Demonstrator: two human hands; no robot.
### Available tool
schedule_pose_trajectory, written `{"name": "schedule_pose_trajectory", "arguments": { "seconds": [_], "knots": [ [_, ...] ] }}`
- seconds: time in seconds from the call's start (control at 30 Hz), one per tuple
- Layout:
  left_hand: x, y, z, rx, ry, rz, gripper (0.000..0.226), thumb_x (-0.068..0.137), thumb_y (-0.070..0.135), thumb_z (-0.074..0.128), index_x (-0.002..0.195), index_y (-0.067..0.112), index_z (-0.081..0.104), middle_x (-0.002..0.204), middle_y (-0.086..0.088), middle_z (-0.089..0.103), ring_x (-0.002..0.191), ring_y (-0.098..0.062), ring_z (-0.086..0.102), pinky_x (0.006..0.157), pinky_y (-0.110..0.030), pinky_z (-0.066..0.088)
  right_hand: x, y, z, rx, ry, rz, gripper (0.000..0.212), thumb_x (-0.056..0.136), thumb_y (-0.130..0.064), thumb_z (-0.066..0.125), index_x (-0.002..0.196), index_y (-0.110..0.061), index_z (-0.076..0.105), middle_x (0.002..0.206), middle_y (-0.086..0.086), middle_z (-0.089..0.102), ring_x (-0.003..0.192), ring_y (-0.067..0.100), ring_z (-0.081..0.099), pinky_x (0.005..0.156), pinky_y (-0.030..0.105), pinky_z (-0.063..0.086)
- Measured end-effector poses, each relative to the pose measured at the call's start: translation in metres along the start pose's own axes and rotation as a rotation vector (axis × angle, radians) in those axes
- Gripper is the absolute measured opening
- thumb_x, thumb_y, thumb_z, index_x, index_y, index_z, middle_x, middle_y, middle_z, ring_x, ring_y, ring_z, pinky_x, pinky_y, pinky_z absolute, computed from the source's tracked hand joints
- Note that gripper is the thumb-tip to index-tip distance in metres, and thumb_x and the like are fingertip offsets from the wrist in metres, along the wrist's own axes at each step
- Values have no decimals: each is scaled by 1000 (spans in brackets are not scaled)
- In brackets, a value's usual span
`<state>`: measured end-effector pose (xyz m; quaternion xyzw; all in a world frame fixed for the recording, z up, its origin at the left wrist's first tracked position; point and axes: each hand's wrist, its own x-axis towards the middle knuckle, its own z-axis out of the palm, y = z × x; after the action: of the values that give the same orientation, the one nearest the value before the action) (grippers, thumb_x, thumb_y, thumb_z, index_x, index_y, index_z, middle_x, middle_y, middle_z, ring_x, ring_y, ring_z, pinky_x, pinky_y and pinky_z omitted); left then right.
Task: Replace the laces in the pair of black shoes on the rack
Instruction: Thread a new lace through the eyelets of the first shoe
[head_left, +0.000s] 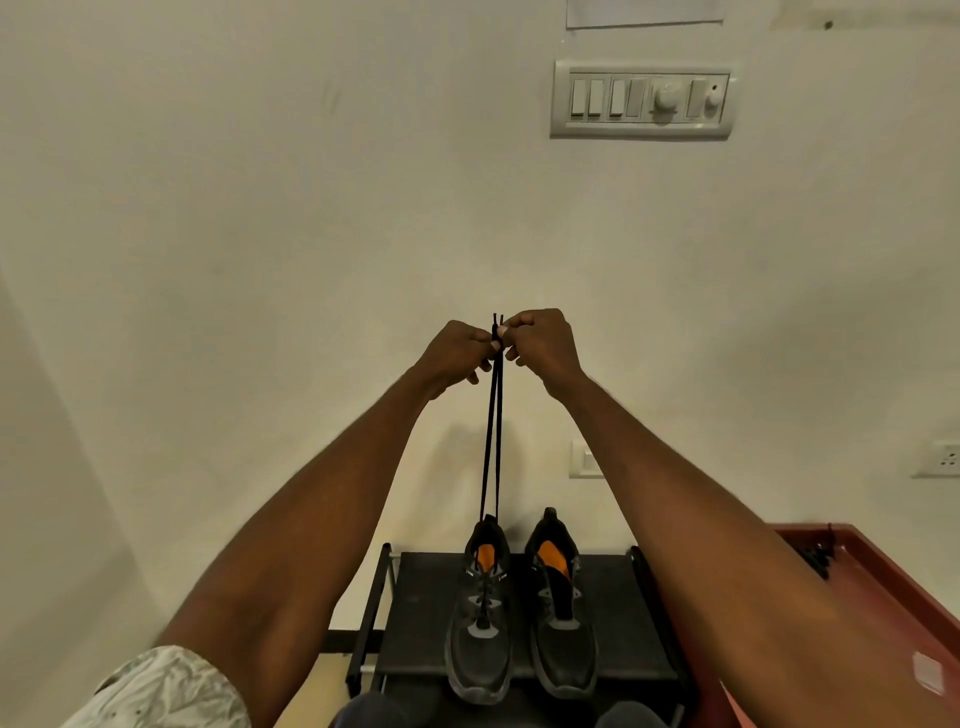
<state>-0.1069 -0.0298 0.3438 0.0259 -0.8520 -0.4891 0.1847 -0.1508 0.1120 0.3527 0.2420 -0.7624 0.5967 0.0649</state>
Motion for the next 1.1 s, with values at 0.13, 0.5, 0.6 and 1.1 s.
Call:
{"name": "schedule_pose_trajectory", "arguments": {
  "seconds": [0.13, 0.5, 0.6, 1.1],
  "knots": [
    [2, -2, 1, 10, 12, 26, 19, 95, 8, 62, 97, -5, 74, 89, -16, 66, 65, -12, 58, 50, -21, 48, 1, -2, 0, 1, 9, -33, 17, 88, -8, 68, 72, -13, 71, 73, 8, 71, 55, 14, 61, 51, 19, 45],
    [6, -8, 3, 0, 92, 35, 13, 91, 8, 65, 92, -1, 75, 78, -9, 67, 63, -13, 58, 52, -25, 46, 5, 5, 1, 58, -41, 4, 13, 89, -11, 66, 78, -11, 73, 71, 5, 71, 59, 16, 63, 54, 25, 48],
    [6, -11, 4, -13, 101, 32, 13, 91, 8, 66, 92, -1, 75, 76, -6, 67, 62, -12, 58, 52, -24, 46, 4, 6, 2, 54, -48, 19, 14, 90, -10, 62, 82, -10, 73, 73, 4, 72, 59, 15, 64, 53, 23, 49],
    [-11, -16, 16, -240, 123, 21, 16, 91, 5, 67, 76, 2, 71, 80, -11, 68, 60, -14, 59, 53, -27, 49, -33, 96, 37, -112, -453, 311, 31, 88, -14, 73, 118, -10, 68, 115, 12, 66, 99, 22, 59, 72, 27, 46]
  ]
}}
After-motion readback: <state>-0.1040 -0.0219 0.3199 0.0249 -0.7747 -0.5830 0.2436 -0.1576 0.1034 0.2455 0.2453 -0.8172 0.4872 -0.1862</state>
